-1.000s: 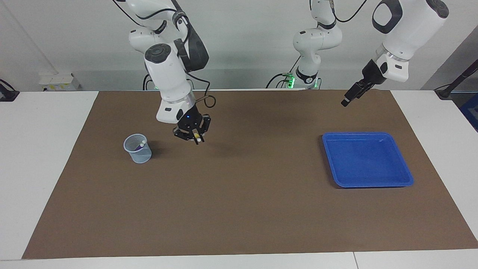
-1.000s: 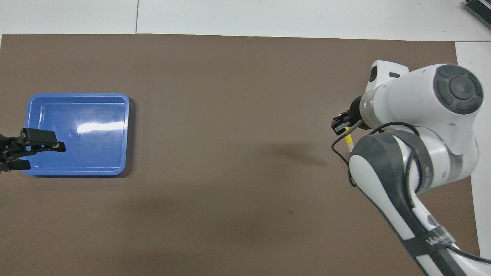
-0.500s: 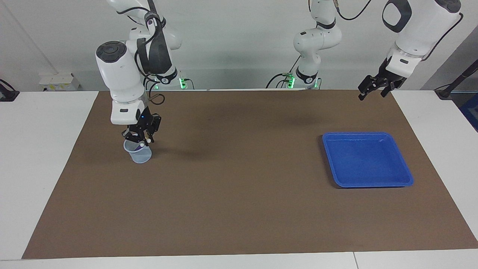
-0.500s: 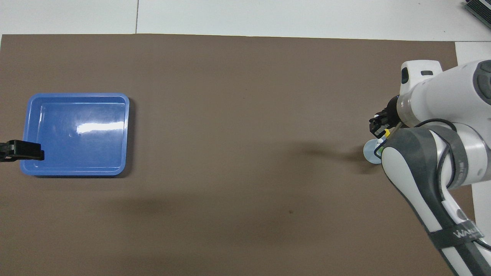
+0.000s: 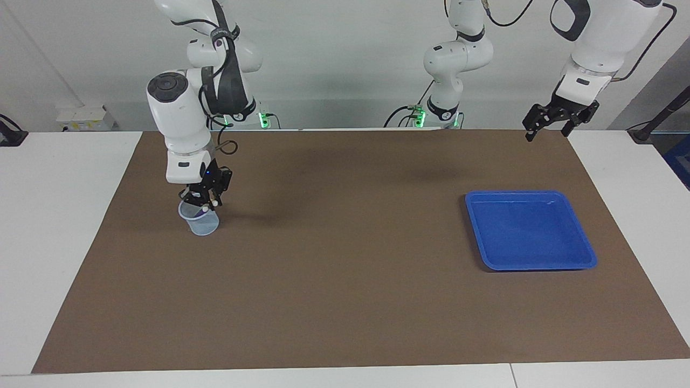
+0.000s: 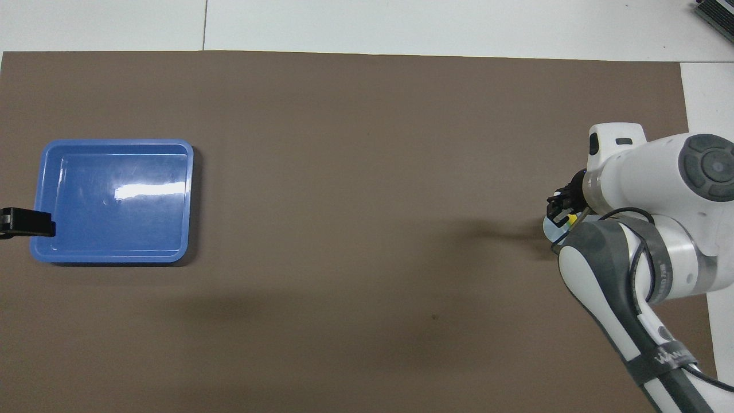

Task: Transfer and insert pens with both arms
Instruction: 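Carry the yellow pen to the clear cup with the right gripper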

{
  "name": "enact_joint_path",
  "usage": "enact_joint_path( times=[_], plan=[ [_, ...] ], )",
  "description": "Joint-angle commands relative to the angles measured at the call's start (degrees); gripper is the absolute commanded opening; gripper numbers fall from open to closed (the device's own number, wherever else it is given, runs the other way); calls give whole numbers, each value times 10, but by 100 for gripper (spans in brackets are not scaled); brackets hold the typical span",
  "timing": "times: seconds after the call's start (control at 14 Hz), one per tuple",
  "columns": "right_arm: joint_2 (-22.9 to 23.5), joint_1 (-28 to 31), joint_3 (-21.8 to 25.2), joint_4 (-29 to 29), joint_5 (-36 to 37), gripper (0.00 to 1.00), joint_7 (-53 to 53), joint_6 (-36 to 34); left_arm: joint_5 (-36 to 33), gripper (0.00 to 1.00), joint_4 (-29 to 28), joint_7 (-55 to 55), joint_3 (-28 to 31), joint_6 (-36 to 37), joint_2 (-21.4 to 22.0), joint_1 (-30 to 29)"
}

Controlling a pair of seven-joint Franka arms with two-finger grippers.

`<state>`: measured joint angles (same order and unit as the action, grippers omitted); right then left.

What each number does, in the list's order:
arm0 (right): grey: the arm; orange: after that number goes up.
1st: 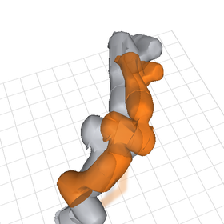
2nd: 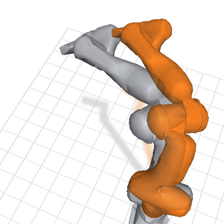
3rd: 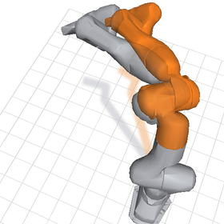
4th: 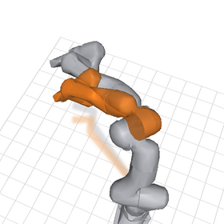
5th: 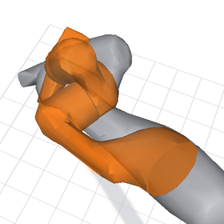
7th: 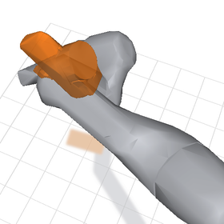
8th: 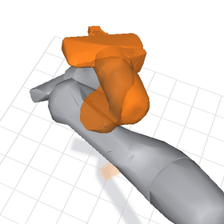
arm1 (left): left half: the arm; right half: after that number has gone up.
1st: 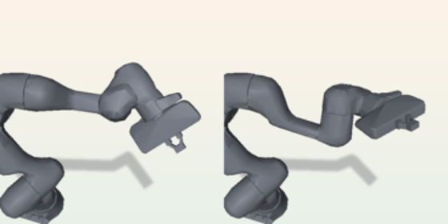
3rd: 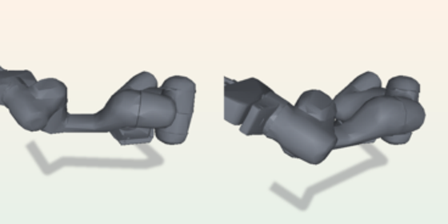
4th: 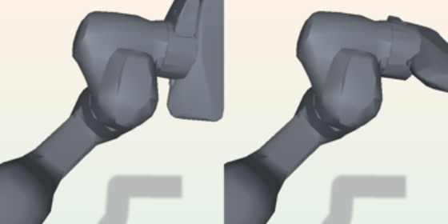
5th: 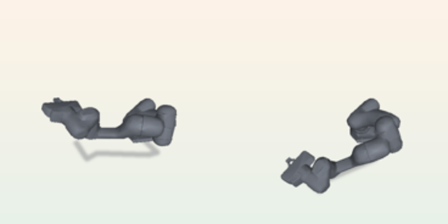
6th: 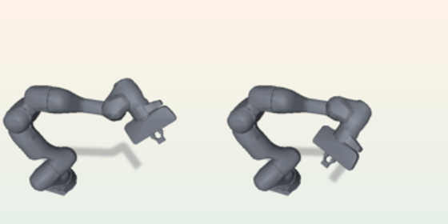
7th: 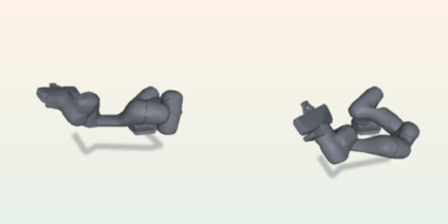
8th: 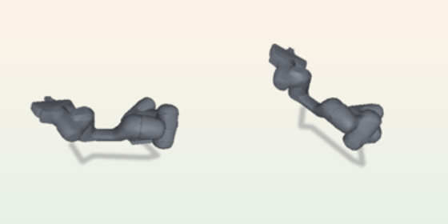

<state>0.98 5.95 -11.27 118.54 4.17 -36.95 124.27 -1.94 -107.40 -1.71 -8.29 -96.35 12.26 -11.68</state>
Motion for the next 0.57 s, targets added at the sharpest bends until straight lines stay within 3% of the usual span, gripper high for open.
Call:
enact_joint_path(
  times=[0.0,0.29,0.43,0.5],
  plan=[
    [-19,34,-8,26,11,0,-35,16,-11,100,17,-4,1,11,0,2],
    [-20,37,-9,35,8,0,-28,17,-11,100,23,-4,0,-3,-3,2],
    [-20,34,-9,35,2,44,-10,17,-10,100,25,-4,0,-13,-7,3],
    [-20,33,-9,34,1,50,-6,17,-9,100,25,-3,-1,-19,-8,3]
  ],
)
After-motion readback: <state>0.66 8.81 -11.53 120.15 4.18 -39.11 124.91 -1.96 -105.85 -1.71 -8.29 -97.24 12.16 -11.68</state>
